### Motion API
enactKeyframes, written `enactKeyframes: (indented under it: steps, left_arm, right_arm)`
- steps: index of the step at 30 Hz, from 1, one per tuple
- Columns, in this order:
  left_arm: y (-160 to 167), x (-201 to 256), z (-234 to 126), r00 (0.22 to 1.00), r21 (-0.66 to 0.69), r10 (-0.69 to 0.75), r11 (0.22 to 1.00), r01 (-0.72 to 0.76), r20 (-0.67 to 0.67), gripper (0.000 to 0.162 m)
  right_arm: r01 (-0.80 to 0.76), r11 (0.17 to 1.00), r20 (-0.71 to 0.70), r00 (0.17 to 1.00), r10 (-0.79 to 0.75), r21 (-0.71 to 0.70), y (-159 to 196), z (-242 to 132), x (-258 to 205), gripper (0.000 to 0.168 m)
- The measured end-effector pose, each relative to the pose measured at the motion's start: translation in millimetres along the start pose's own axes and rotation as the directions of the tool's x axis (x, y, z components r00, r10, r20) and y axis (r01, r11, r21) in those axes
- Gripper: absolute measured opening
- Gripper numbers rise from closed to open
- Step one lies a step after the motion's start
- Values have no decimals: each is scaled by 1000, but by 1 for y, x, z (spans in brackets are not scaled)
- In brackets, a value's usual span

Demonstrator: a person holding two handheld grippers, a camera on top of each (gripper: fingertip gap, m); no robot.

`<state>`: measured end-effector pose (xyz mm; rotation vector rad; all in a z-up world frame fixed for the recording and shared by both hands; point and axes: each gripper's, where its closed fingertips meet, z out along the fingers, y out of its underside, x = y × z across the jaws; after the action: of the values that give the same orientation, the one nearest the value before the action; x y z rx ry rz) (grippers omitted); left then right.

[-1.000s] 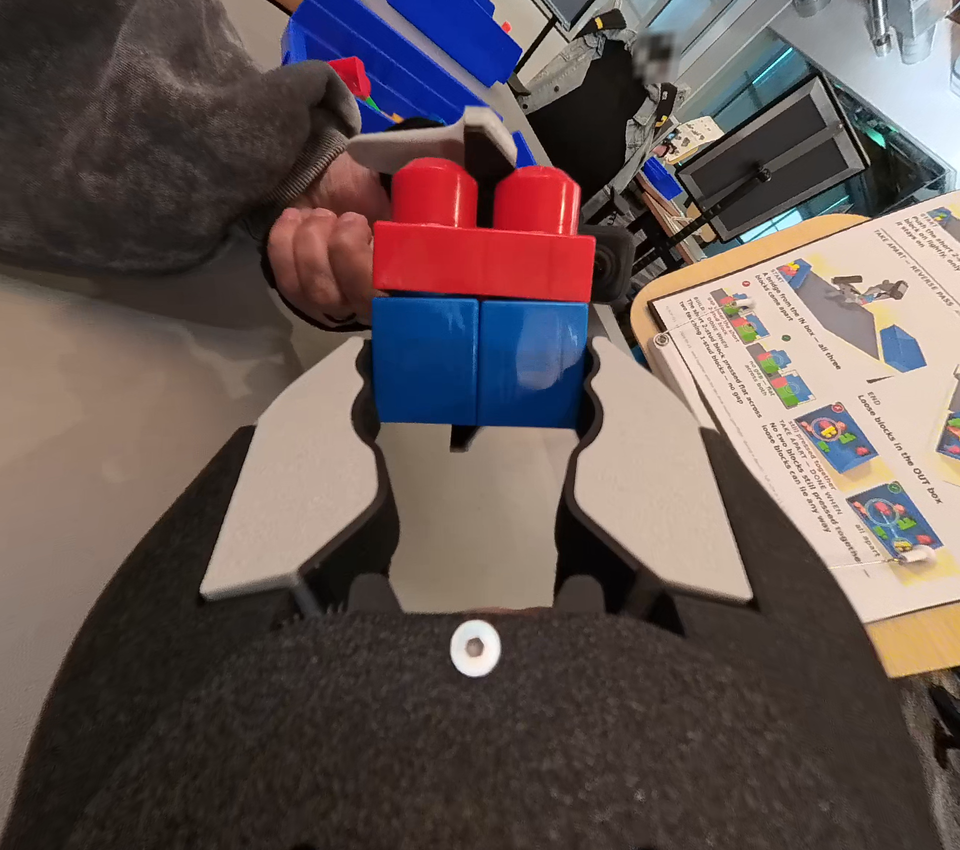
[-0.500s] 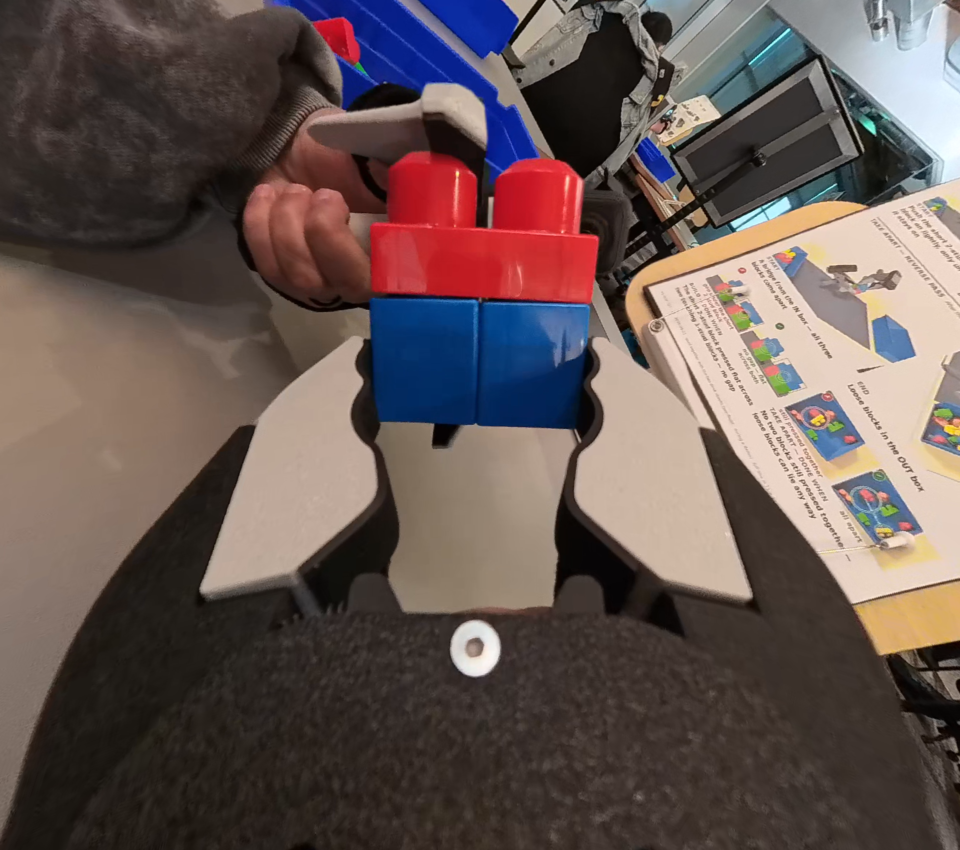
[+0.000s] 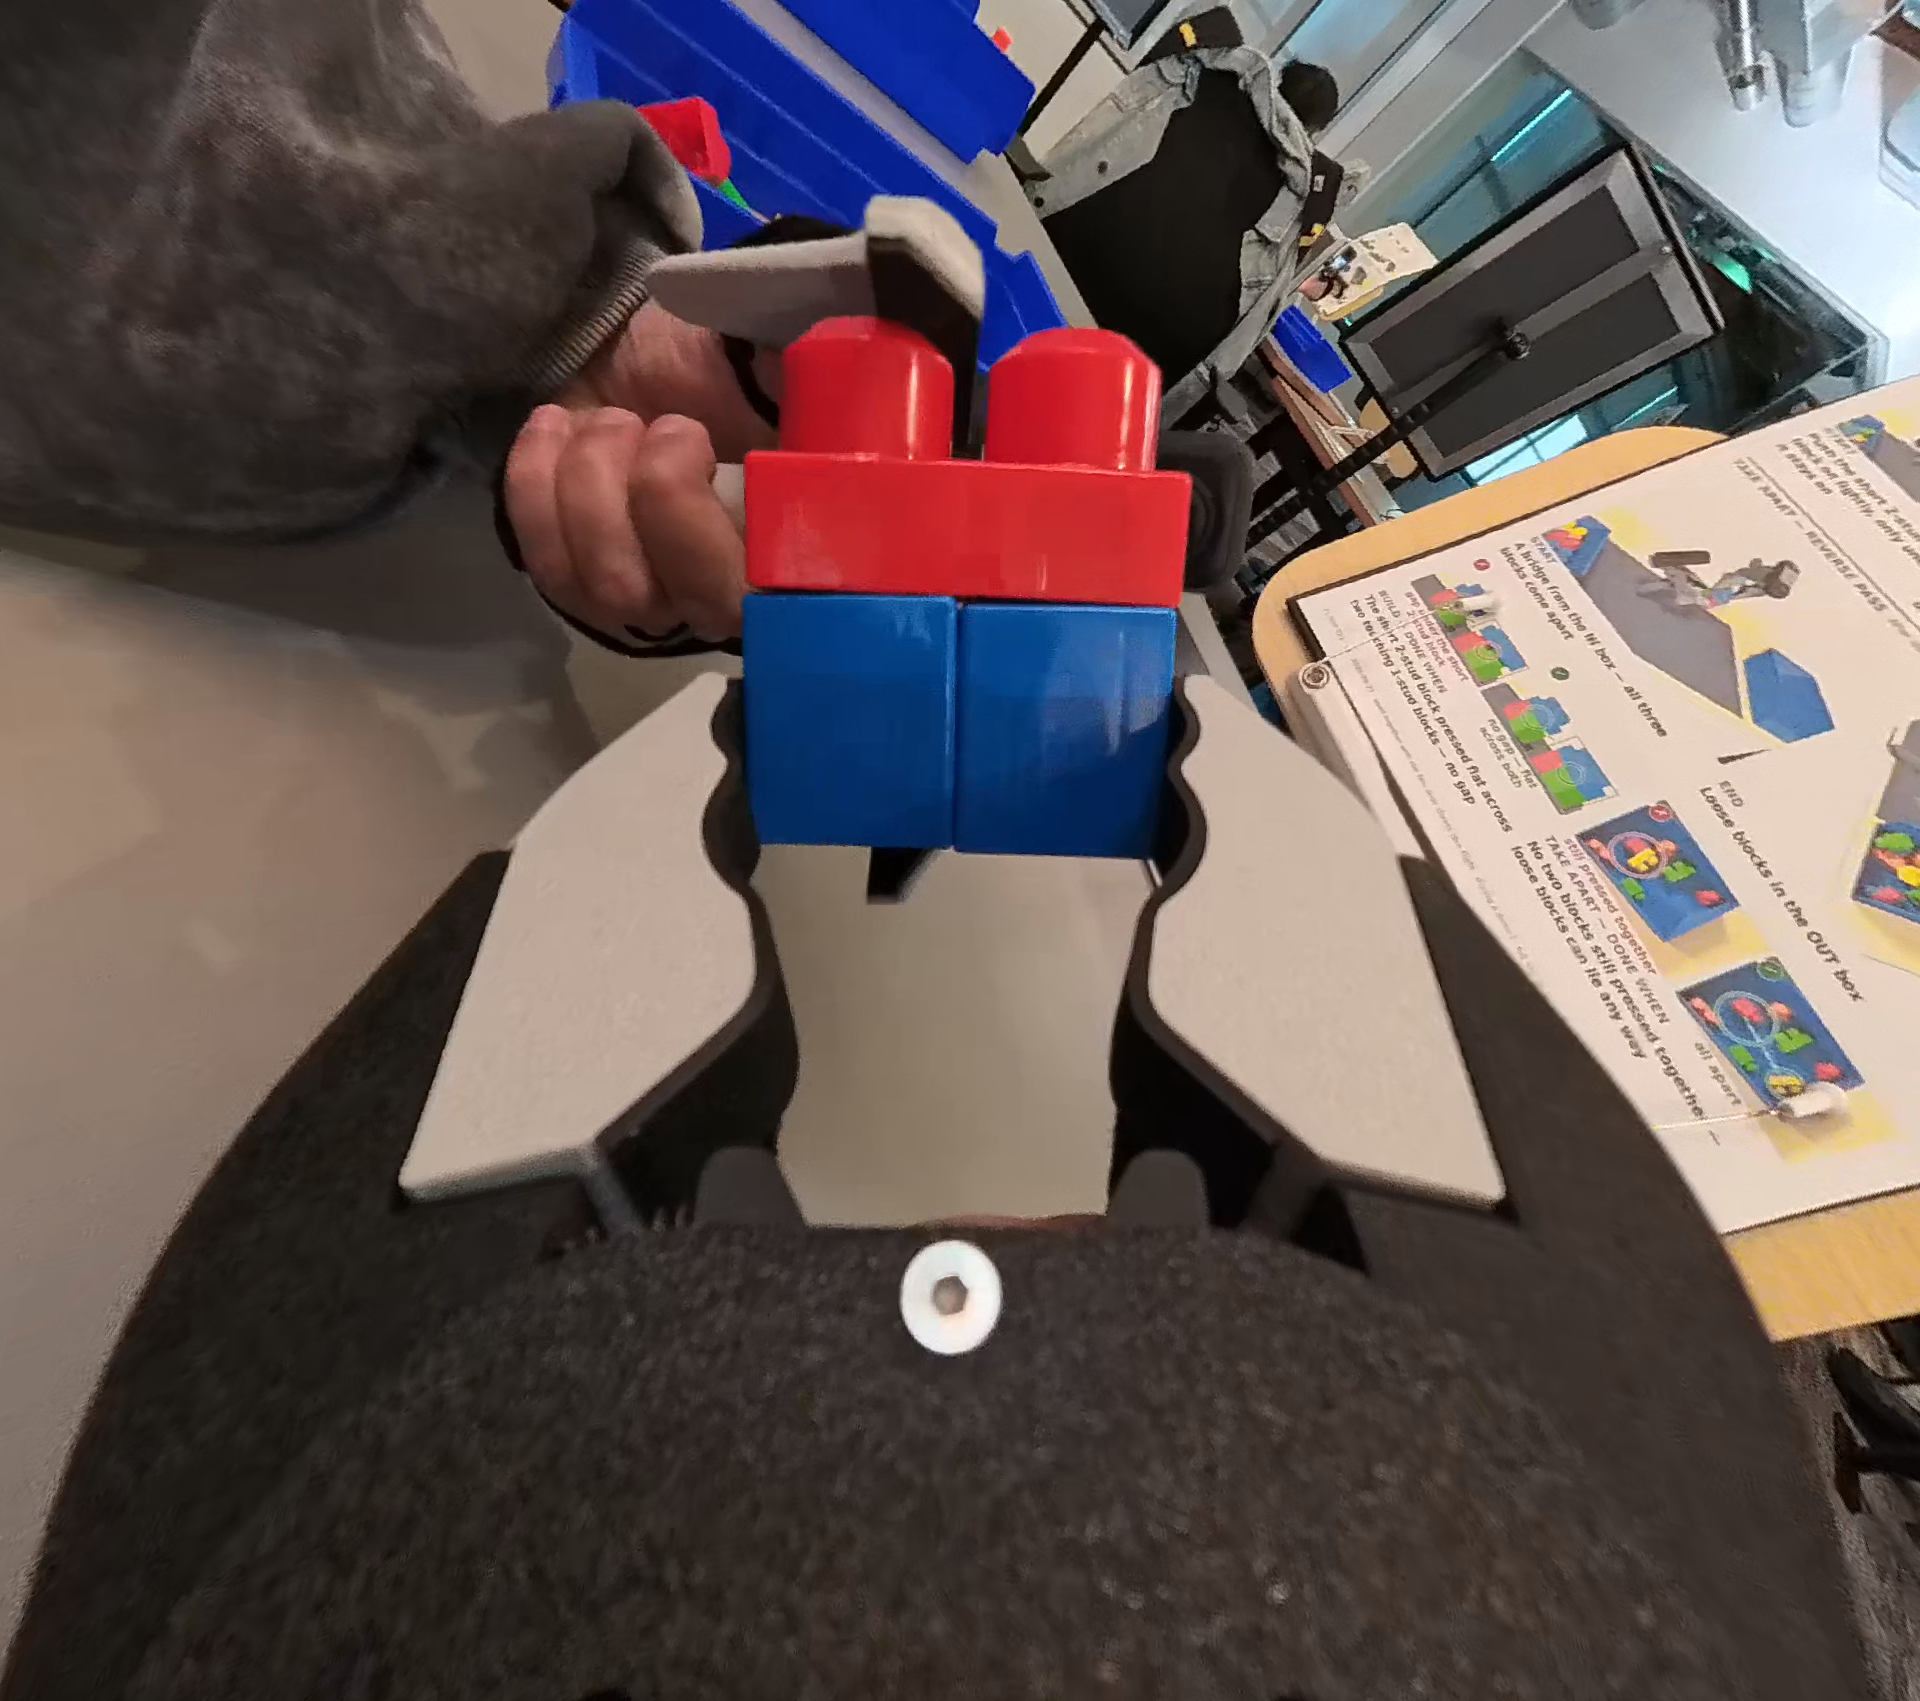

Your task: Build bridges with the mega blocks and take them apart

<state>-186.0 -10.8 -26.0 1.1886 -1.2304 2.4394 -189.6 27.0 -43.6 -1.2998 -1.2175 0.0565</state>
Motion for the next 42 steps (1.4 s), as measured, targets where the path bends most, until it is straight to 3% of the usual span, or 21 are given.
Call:
enactKeyframes:
  steps: [6,8,10,23,29,32,33,35,42]
  left_arm:
    - [-14,3,-8,1000,58,-5,998,5,-1,98]
    - [-14,-1,-9,1000,52,-12,999,10,24,99]
    - [-14,-6,-10,999,51,-28,998,26,41,91]
    - [-4,-10,-9,996,-32,3,999,0,84,89]
    - [-3,-9,-15,996,-53,-58,997,62,74,89]
    - [2,-8,-20,992,-96,-74,992,84,101,89]
    - [5,-9,-20,990,-120,-87,988,100,110,89]
    - [15,-10,-18,985,-188,-118,972,141,128,89]
    - [40,-11,-4,970,-353,-184,907,230,157,89]
  right_arm:
    - [19,1000,25,1000,-19,-17,1,0,-3,75]
    - [36,998,27,999,-35,-45,5,2,-5,75]
    - [27,998,24,999,-25,-55,7,4,-6,75]
    - [22,999,65,998,-20,-30,10,1,-14,76]
    - [-123,992,170,978,120,9,3,-3,-20,79]
    - [-286,957,309,915,259,44,-12,-20,-15,71]
    - [-355,935,395,862,319,20,-17,-24,-16,64]
    - [-445,894,516,757,402,-44,-22,-28,-15,70]
    - [-322,920,679,626,383,-222,-11,-12,-48,62]
